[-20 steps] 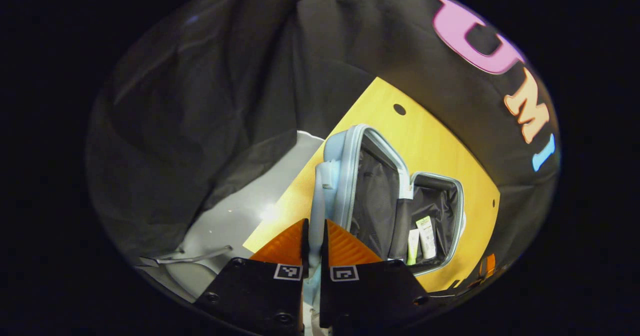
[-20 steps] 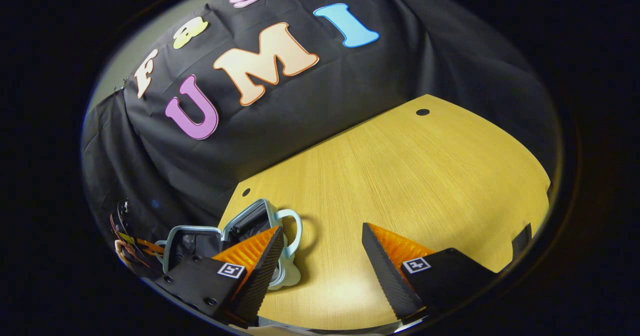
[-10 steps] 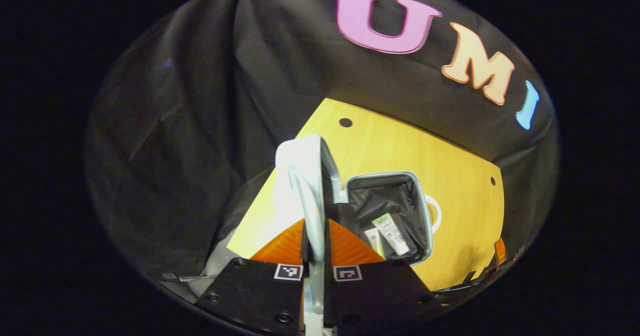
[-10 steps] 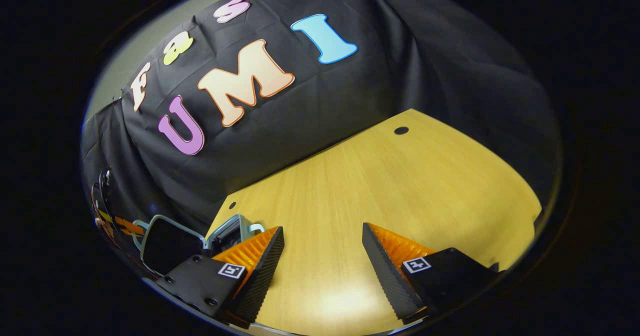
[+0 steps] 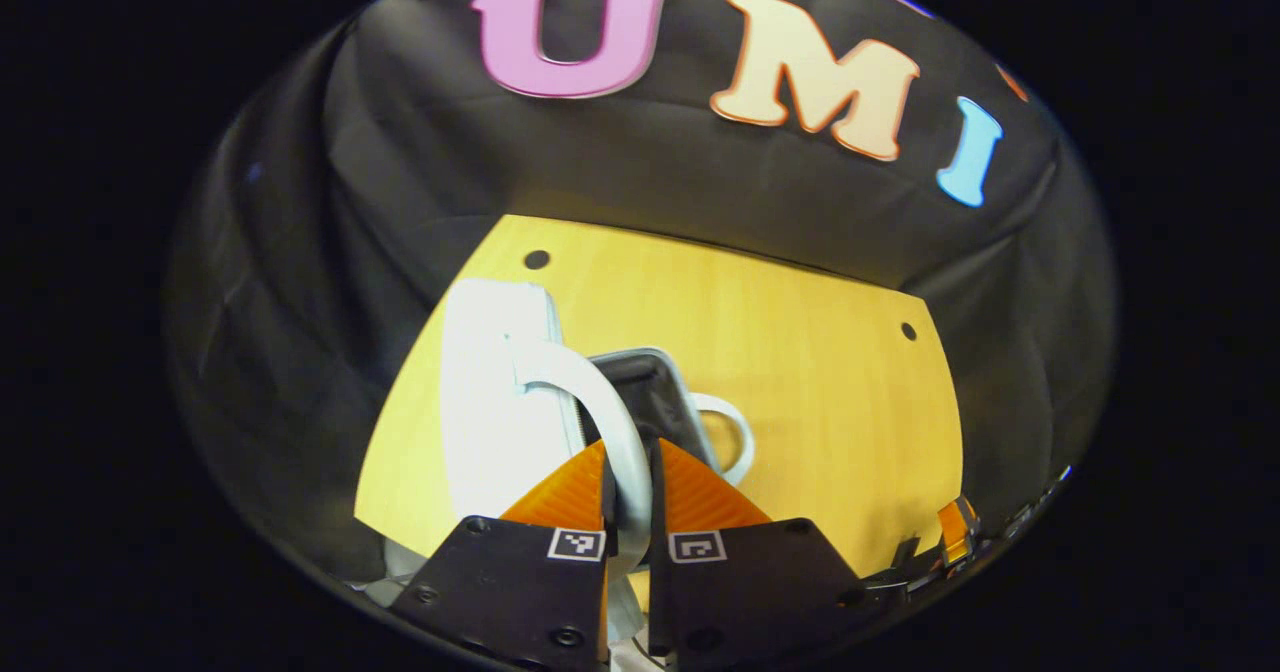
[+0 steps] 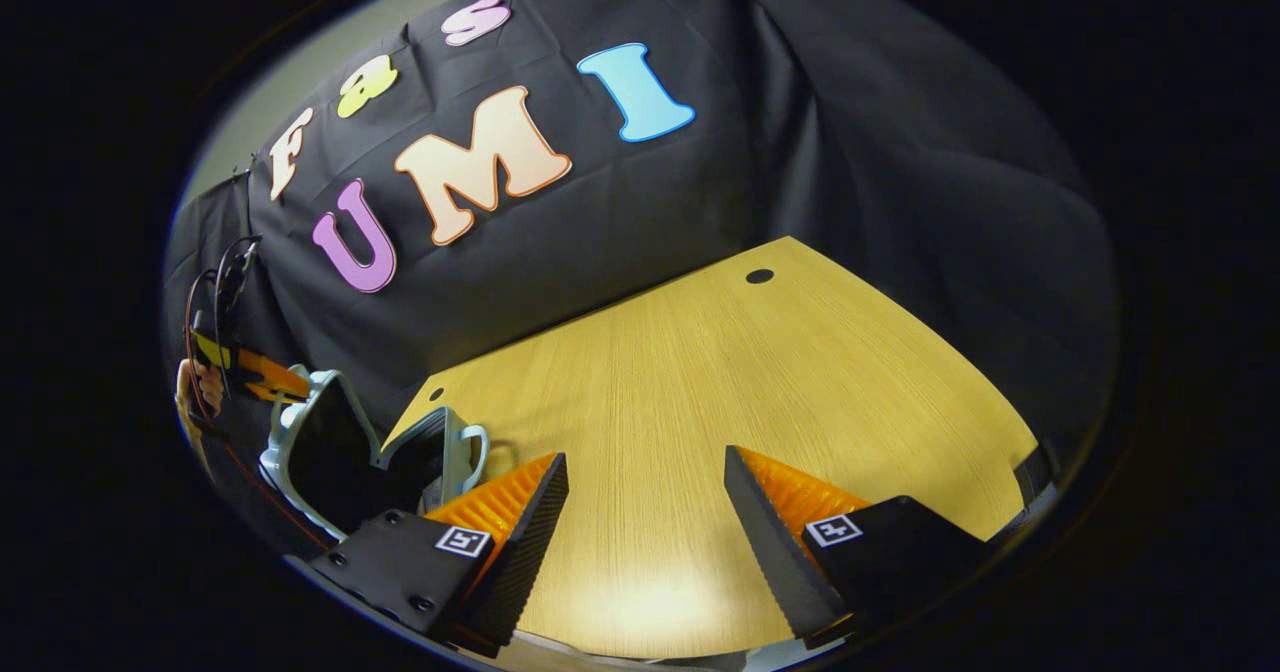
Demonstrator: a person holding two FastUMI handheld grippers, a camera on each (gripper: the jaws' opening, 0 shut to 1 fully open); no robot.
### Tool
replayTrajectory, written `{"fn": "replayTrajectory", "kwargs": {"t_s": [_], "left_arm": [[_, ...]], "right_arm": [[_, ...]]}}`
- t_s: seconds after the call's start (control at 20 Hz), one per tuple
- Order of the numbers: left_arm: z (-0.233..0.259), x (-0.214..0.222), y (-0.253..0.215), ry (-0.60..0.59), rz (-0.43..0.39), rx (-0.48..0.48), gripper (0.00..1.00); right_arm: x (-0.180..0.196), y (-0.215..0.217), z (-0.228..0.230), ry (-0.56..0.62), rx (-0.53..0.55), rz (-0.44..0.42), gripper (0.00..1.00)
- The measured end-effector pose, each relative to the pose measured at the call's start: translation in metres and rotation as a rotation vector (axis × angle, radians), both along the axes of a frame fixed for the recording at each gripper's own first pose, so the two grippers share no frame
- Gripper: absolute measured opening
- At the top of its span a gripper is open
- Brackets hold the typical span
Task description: First open the suitcase, pack the skin care products into it, and then close the suitcase.
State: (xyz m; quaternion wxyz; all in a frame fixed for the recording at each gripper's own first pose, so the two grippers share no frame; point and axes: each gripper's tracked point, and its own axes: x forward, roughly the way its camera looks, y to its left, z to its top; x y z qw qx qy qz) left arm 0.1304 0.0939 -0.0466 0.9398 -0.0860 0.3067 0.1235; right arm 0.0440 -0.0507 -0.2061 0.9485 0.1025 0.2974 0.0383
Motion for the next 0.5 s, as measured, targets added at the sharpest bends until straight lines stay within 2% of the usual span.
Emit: {"fn": "replayTrajectory", "kwargs": {"t_s": [0.1,0.2,0.5], "left_arm": [[-0.023,0.023,-0.028,0.039,-0.047,-0.008,0.09],[-0.045,0.043,-0.043,0.071,-0.072,0.047,0.09],[-0.132,0.087,-0.079,0.254,-0.062,0.077,0.09]], "right_arm": [[-0.007,0.000,0.002,-0.010,0.012,-0.018,0.98],[-0.012,0.002,0.006,-0.024,0.028,-0.034,0.98],[-0.013,0.005,0.020,-0.077,0.007,-0.055,0.98]]}}
